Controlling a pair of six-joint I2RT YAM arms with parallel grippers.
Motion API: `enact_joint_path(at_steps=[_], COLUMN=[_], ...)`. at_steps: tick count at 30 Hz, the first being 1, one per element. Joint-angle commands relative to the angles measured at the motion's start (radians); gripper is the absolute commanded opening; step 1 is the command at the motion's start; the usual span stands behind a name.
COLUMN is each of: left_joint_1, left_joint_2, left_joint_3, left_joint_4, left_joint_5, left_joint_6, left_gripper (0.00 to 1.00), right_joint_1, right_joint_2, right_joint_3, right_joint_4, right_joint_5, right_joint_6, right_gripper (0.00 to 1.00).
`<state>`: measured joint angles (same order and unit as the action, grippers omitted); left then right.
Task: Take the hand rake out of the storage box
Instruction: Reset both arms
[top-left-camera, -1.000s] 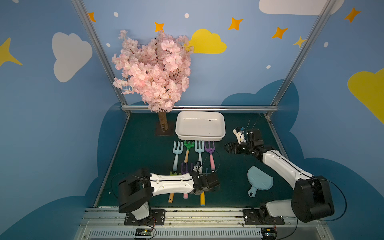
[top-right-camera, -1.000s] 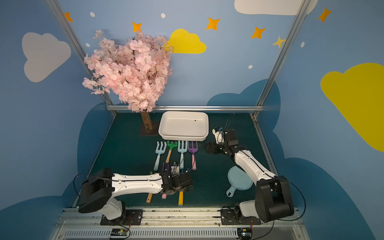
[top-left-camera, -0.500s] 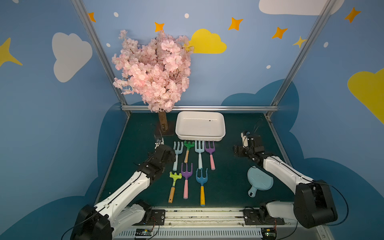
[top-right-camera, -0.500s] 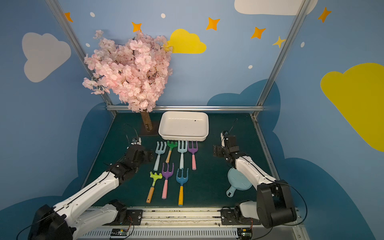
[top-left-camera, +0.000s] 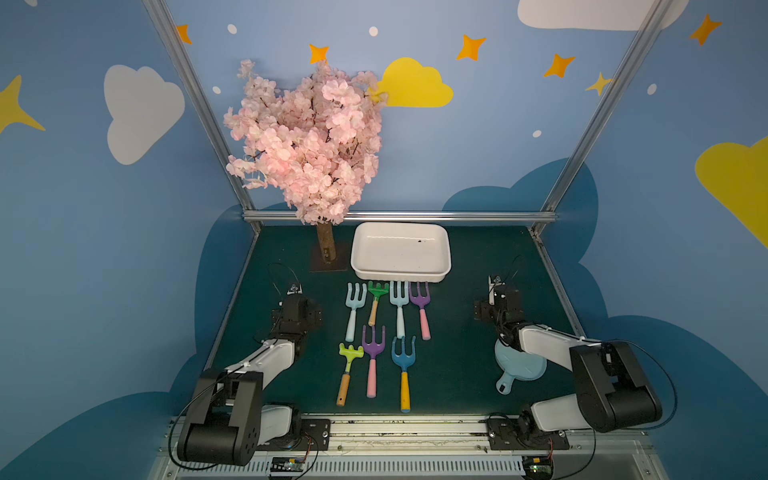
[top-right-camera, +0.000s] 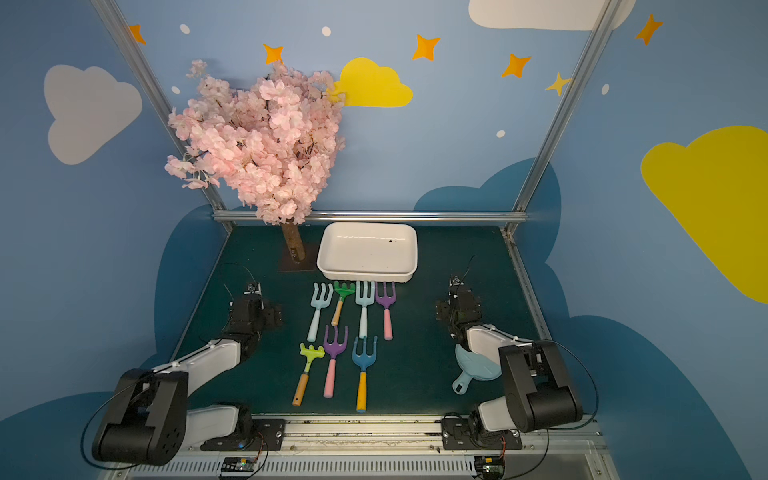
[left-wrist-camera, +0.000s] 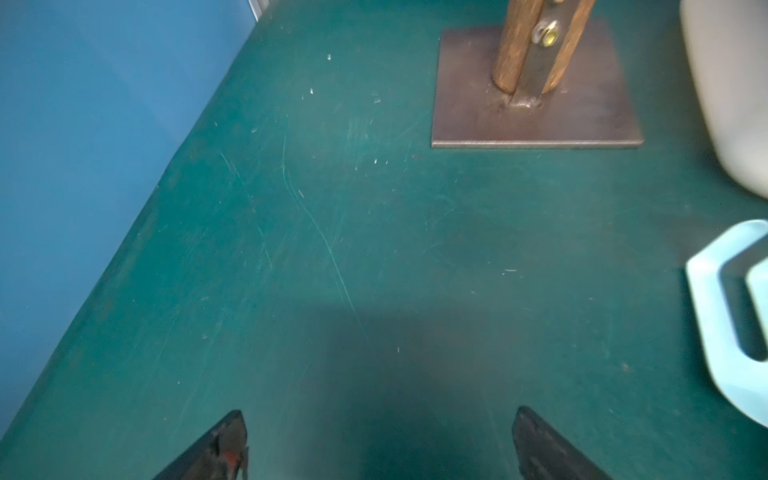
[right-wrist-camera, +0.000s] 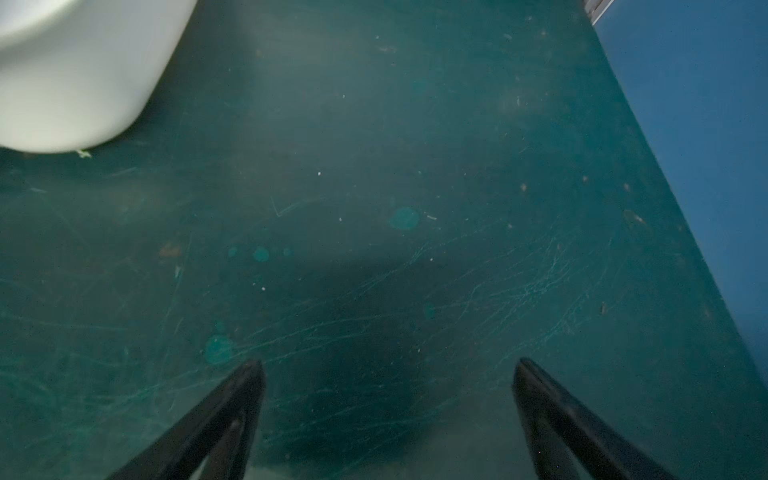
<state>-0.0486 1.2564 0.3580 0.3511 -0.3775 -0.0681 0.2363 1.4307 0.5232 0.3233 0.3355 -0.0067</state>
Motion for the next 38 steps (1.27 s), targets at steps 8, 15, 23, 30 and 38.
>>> enact_joint_path(at_steps=[8,15,23,30,38], left_joint_1=[0.063,0.06,0.072,0.075,0.074], left_joint_2=[0.13,0.128,0.327,0.291,0.316], left_joint_3=[0.062,-0.003,0.016,0.046,0.015], left_joint_4=[0.276,0.39,0.605,0.467,0.569], left_joint_5=[0.157,0.452,0.382,0.365,0.368], left_joint_6=[0.077,0.11,0.065,0.053,0.054], left_gripper=[1.0,1.0,1.0,1.0,1.0], right_joint_1=[-0.147,-0.142,-0.143,-0.143,-0.146], right_joint_2=[0.088,0.128,0.131,0.132,0.131], right_joint_3=[-0.132,-0.165,-0.17,-0.167,-0.169], right_joint_4=[0.511,0.639,0.658,0.654,0.656], right_joint_5=[-0.081,-0.081,-0.08,-0.081,-0.087], right_joint_6=[0.055,0.017,0.014,0.016,0.016], right_gripper=[0.97,0.98,0.98,0.98,0.98])
